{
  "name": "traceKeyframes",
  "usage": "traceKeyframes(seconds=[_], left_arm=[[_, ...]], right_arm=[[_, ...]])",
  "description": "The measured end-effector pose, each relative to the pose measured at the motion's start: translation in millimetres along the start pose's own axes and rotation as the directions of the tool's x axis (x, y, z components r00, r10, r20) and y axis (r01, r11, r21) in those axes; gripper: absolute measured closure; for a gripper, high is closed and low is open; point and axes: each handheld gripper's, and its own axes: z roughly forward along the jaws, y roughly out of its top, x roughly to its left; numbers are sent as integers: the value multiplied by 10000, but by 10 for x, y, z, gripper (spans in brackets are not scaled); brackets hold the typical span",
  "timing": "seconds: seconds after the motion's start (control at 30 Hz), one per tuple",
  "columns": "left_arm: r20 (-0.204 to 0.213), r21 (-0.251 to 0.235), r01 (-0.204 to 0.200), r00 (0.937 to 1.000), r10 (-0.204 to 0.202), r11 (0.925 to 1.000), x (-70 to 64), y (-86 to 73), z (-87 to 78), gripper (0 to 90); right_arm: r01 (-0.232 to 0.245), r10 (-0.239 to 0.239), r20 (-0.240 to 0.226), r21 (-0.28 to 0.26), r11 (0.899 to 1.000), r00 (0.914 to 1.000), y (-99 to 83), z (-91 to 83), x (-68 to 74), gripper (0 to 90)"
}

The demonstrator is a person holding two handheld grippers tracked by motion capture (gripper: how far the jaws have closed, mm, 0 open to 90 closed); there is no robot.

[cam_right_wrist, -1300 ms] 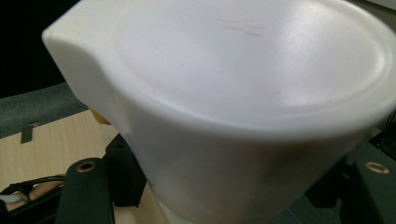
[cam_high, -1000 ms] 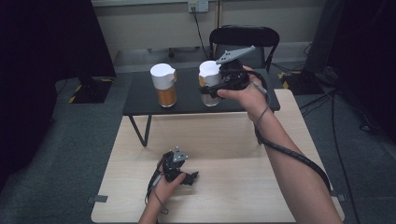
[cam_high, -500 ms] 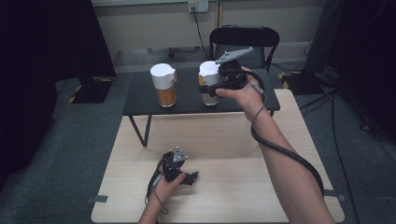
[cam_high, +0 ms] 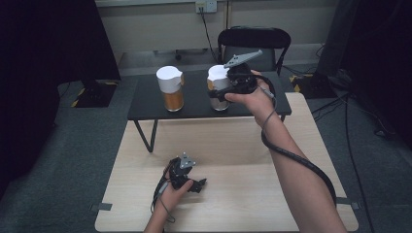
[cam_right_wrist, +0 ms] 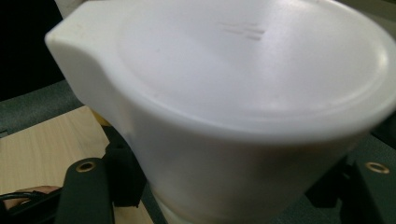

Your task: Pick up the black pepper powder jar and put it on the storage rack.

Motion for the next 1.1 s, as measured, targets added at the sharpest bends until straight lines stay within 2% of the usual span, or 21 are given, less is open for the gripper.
traceKeyframes(seconds=[0.17,0.37,0.43,0.53,0.67,0.8,0.93,1.1], left_arm=[[-1,2,-5,10000,5,10000,0,0,0,0],[1,-1,0,10000,0,10000,0,0,0,0],[1,0,1,10000,-1,10000,0,0,0,0],[2,0,1,10000,-1,10000,0,0,0,0],[0,0,-1,10000,1,10000,0,0,0,0],[-1,0,-2,10000,2,10000,0,0,0,0],[2,-3,2,10000,-2,10000,0,-1,0,0],[0,-2,3,10000,-3,10000,0,0,0,0]], right_arm=[[-123,123,-79,-86,9999,9999,-27,4,-21,304],[-48,48,21,-99,9999,10000,-29,-8,3,295],[-188,188,6,-191,9996,9998,-45,-7,0,286],[-16,17,120,-58,10000,9999,-26,-4,19,287],[-37,37,81,11,10000,10000,-2,-5,22,247],[-71,68,161,176,9998,9998,40,0,40,145],[-11,4,195,360,9994,9998,58,11,46,87],[-94,80,281,519,9986,9996,51,19,52,49]])
